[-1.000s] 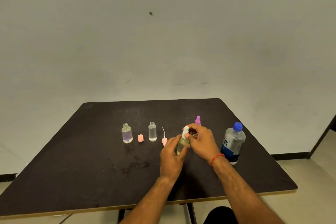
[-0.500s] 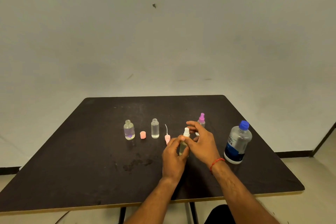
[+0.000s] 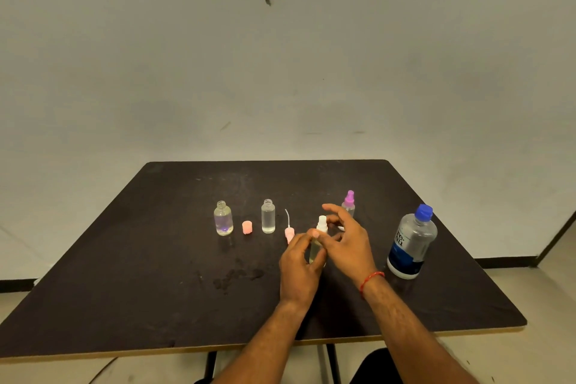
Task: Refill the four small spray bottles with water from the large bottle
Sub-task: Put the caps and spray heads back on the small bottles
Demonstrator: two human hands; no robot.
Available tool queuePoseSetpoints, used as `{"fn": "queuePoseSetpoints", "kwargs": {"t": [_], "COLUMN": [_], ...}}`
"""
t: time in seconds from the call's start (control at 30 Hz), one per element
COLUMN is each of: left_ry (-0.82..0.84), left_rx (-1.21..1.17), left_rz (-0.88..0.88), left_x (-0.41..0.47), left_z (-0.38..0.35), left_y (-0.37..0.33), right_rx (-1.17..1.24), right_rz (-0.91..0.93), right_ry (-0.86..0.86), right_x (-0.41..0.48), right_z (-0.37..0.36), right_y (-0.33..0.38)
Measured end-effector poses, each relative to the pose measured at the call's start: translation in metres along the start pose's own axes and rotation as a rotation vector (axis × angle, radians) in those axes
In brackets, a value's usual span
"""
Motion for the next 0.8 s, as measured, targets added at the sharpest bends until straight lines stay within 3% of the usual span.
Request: {"fn": "queuePoseSetpoints", "kwargs": {"t": [0.33, 0.53, 0.8], "left_ry": [0.015, -0.007, 0.01], "left_rx": [0.024, 0.01, -0.007], "left_rz": [-0.004, -0.003, -0.015], "left_x": [0.0005, 0.0007, 0.0007], "left_z": [-0.001, 0.0012, -0.0016], "left_y": [-0.0021, -0.0034, -0.0093], "right_rx": [0.05, 0.11, 0.05], "right_rz": [-0.02, -0.022, -0.027], "right_ry": [-0.026, 0.074, 0.011], "right_x": [-0.0019, 0.0009, 0.0008], "right_z": [0.0014, 0.0007, -0.0017], "right_y": [0.0017, -0.0024, 0.0013]}}
Point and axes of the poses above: each hand's wrist, its own x-axis towards the middle knuckle, its own z-axis out of the back of the hand, y = z × x, the point moved 3 cm from there along x, towards the middle knuckle, and after that the axes turned 2 degrees about -x, right-handed, at the moved point
